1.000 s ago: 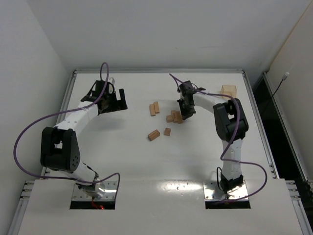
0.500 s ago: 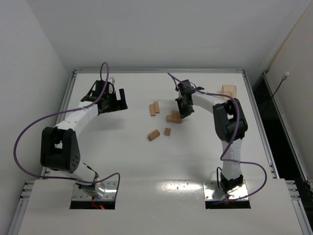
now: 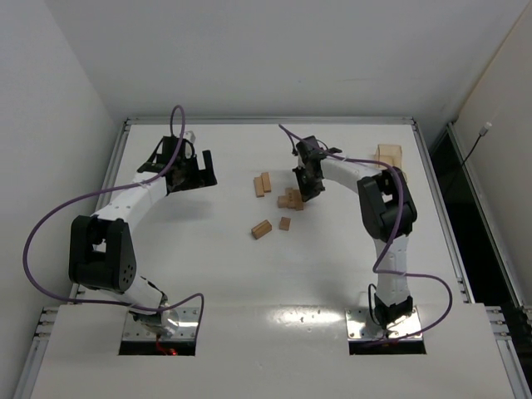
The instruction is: Build the wood block tower
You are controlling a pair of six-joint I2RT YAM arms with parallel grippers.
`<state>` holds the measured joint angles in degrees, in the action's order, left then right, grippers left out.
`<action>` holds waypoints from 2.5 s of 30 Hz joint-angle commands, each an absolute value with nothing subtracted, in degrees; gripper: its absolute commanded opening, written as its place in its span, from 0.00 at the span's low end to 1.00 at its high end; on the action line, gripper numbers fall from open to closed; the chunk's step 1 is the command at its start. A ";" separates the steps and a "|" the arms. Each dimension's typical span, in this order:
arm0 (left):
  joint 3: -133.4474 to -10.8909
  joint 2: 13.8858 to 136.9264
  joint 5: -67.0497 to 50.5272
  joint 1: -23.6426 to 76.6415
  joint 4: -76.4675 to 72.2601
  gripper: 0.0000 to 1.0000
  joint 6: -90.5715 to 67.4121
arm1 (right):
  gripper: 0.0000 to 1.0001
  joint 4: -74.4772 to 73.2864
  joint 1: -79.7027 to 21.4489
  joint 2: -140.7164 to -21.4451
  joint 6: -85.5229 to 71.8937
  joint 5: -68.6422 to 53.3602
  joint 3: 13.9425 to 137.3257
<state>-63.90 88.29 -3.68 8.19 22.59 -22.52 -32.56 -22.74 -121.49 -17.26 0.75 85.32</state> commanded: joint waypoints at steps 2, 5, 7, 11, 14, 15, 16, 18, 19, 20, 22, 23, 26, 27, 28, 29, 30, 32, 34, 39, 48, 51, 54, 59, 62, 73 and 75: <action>-63.98 87.28 -4.66 8.61 20.65 1.00 -22.50 | 0.00 -31.29 -23.12 -121.47 -18.46 -0.26 87.54; -63.98 87.28 -4.66 8.61 20.65 1.00 -22.50 | 0.09 -31.29 -23.12 -120.68 -18.46 1.93 87.01; -63.98 87.28 -5.18 8.61 20.65 1.00 -22.50 | 0.38 -31.29 -21.72 -119.10 -17.84 3.33 87.01; -64.51 87.28 -5.19 10.18 21.18 1.00 -21.88 | 0.43 -32.08 -19.95 -112.52 -16.62 8.32 84.92; -64.51 86.75 -3.61 12.82 21.18 1.00 -21.88 | 0.43 -32.61 -17.23 -105.13 -16.08 10.99 81.76; -64.51 86.75 -3.60 13.53 20.66 1.00 -22.41 | 0.43 -33.13 -16.36 -103.55 -16.08 10.38 80.87; -65.12 86.75 -2.99 14.23 20.65 1.00 -23.11 | 0.43 -33.13 -14.87 -100.92 -15.56 9.85 79.29; -66.00 88.85 -2.37 16.60 20.65 1.00 -23.81 | 0.41 -33.93 -13.37 -98.54 -14.16 8.45 77.62; -67.57 89.81 -1.59 17.48 20.65 1.00 -23.82 | 0.39 -33.93 -12.32 -97.31 -13.19 7.74 75.87; -68.54 90.96 -0.89 19.06 21.18 1.00 -24.34 | 0.39 -33.93 -11.78 -95.21 -12.40 7.73 75.07; -71.09 95.51 -0.88 20.30 21.71 1.00 -25.30 | 0.39 -33.93 -10.99 -93.70 -9.16 4.93 73.83; -73.97 97.28 -1.49 20.91 22.67 1.00 -26.18 | 0.39 -33.93 -10.38 -93.08 -8.01 4.23 73.13; -81.17 104.40 -1.49 23.37 23.64 1.00 -27.77 | 0.39 -33.93 -9.67 -91.15 -5.63 3.08 72.60; -85.21 107.98 -0.97 23.90 24.25 1.00 -28.64 | 0.39 -33.93 -8.36 -90.45 -5.63 3.08 72.60; -85.25 108.02 0.16 24.69 25.39 1.00 -28.65 | 0.39 -33.93 -8.35 -90.44 -5.62 2.55 72.60; -87.43 109.93 1.13 24.70 26.27 1.00 -30.04 | 0.39 -33.93 -7.39 -89.92 -5.62 2.55 72.60; -91.98 113.95 1.14 25.31 28.37 1.00 -30.58 | 0.39 -34.45 -7.38 -89.91 -5.62 1.94 72.60; -96.31 117.67 3.07 25.84 30.49 1.00 -32.95 | 0.39 -34.45 -5.81 -89.91 -5.62 1.93 72.60; -101.58 121.80 5.44 27.41 32.42 1.00 -33.83 | 0.39 -34.45 -5.28 -89.91 -5.62 1.23 72.60; -108.19 126.74 12.91 30.05 35.86 1.00 -37.88 | 0.39 -33.93 -4.13 -89.38 -7.38 -0.61 70.84; -106.27 129.29 18.02 32.61 36.39 1.00 -39.46 | 0.39 -33.93 -2.47 -89.38 -9.05 -2.20 69.79; -106.26 130.43 18.54 32.61 37.00 1.00 -39.99 | 0.39 -33.93 -2.46 -88.86 -9.05 -2.72 69.79; -106.26 131.66 18.54 32.61 37.00 0.93 -41.39 | 0.39 -33.93 -1.93 -88.86 -9.58 -3.25 69.79; -106.87 133.59 17.31 32.61 37.00 0.82 -41.92 | 0.39 -33.93 -1.32 -88.86 -10.11 -3.78 69.26; -107.49 135.35 16.00 32.61 37.00 0.71 -42.45 | 0.39 -33.93 -1.32 -88.86 -10.11 -3.78 68.74; -101.88 131.41 14.33 32.08 35.86 0.00 -42.98 | 0.39 -33.93 -0.79 -89.38 -10.11 -4.83 67.59; -100.12 129.30 14.94 32.08 34.64 0.00 -42.98 | 0.39 -33.93 -0.79 -88.25 -10.11 -4.83 67.06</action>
<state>-103.77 131.20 17.50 32.12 34.13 -41.21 -35.03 -1.19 -90.94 -9.30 -3.66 67.72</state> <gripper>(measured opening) 0.478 0.393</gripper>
